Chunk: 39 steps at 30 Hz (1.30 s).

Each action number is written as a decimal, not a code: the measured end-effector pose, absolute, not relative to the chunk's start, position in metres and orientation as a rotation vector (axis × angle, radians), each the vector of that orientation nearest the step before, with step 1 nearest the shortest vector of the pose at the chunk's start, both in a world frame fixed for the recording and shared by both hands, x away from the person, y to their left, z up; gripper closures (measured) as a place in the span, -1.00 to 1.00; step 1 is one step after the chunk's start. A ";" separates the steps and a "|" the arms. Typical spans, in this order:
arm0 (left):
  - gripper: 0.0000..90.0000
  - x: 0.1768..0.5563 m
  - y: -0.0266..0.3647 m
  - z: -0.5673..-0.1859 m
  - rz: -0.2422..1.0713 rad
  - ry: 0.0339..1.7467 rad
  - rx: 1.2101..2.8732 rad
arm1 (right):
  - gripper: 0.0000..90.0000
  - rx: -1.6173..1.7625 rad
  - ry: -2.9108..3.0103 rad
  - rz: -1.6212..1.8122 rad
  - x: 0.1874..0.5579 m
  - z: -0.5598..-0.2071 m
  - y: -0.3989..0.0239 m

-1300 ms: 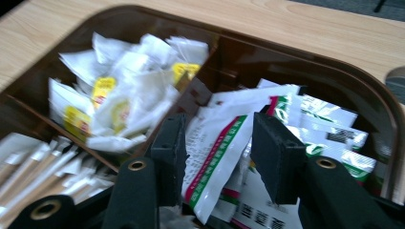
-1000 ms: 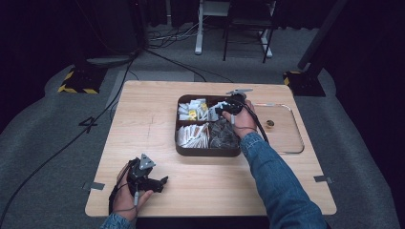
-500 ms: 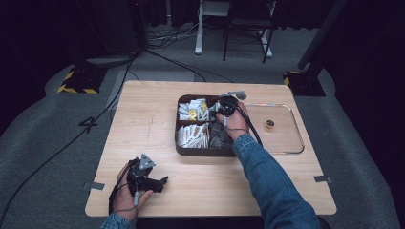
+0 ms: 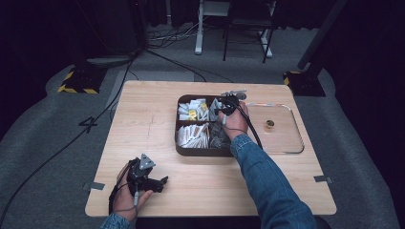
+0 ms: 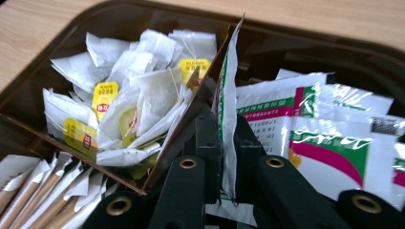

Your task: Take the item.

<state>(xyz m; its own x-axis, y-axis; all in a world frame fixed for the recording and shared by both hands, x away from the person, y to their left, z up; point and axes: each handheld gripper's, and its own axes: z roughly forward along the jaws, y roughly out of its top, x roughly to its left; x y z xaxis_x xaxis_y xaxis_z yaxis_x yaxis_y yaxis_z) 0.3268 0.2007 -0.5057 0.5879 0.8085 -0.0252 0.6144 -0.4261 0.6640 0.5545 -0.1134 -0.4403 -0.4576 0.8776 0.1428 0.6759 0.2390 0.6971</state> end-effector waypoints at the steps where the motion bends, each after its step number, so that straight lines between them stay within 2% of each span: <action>1: -0.99 0.327 0.201 -0.506 0.397 1.123 2.183 | 0.89 1.446 2.232 1.048 0.554 -0.438 -0.114; 17: -0.99 0.327 0.201 -0.506 0.398 1.121 2.186 | 0.90 1.382 2.185 1.242 0.530 -0.399 -0.142; 27: -0.99 0.328 0.201 -0.506 0.399 1.110 2.188 | 0.90 1.268 2.218 1.371 0.490 -0.374 -0.156; 39: -0.99 0.328 0.201 -0.506 0.400 1.110 2.188 | 0.89 1.141 2.289 1.459 0.429 -0.366 -0.168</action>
